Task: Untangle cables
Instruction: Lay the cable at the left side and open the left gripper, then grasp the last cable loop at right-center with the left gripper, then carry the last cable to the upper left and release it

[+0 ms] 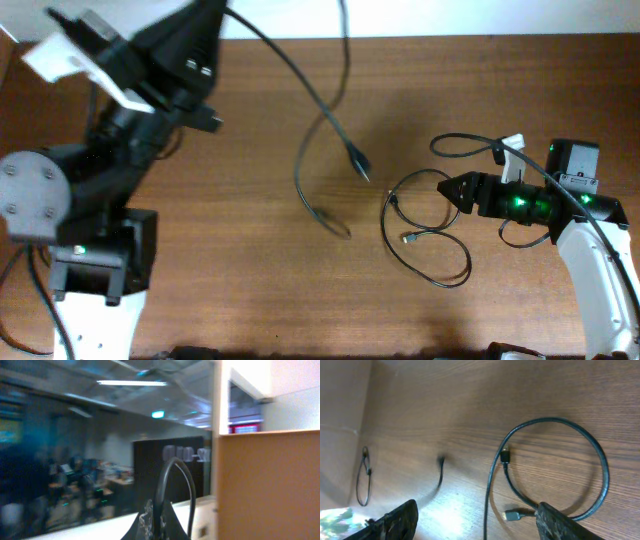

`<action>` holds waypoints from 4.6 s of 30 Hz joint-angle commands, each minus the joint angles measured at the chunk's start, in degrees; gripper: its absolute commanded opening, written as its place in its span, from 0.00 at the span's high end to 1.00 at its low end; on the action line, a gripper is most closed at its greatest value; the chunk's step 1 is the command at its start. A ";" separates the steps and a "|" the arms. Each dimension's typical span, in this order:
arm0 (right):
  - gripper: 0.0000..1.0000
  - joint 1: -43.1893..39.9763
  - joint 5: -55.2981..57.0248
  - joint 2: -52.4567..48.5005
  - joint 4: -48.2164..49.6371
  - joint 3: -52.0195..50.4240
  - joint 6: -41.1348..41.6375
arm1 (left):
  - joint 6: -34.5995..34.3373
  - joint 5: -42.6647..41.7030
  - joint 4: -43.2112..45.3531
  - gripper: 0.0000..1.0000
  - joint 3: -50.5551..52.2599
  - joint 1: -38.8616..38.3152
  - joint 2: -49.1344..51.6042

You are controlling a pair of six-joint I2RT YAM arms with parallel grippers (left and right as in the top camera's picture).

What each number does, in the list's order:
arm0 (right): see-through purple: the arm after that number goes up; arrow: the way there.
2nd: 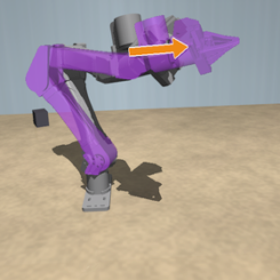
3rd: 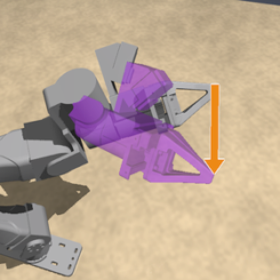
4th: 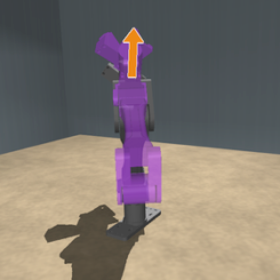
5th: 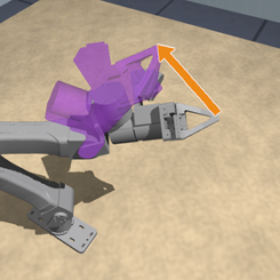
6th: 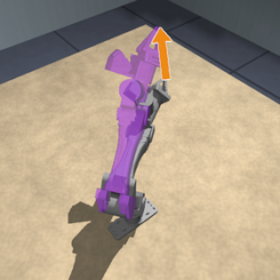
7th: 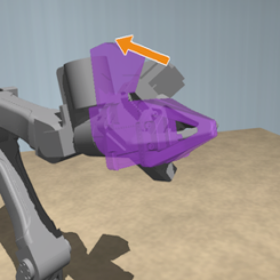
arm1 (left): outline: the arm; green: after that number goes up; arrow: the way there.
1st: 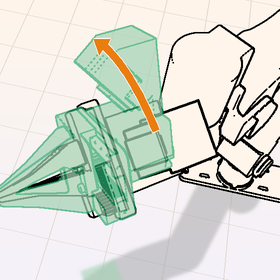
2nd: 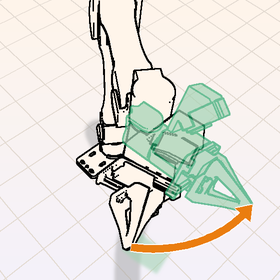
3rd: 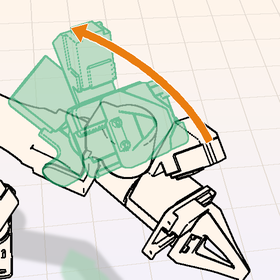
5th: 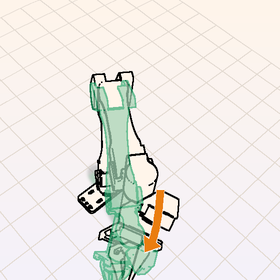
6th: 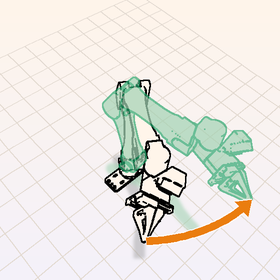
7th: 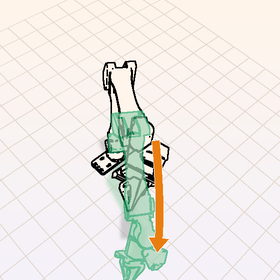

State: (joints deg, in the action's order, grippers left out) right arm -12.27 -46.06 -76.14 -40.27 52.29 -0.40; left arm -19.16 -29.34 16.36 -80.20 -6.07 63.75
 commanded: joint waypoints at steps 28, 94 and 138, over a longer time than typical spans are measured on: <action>0.20 0.26 -4.33 26.29 -11.39 0.44 1.31 | 2.54 6.25 -8.37 1.00 -0.57 61.35 21.33; 0.13 0.26 26.21 26.27 -18.78 0.44 13.09 | 50.38 -2.08 -65.18 0.01 -0.42 -10.16 44.89; 0.02 -15.98 35.71 21.40 -21.09 0.44 12.61 | 50.86 24.70 -35.28 0.97 -0.31 -41.59 62.31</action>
State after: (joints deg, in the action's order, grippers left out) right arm -27.77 -9.82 -54.72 -61.32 52.31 12.84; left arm 33.87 -12.05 -17.87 -81.56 -52.38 123.76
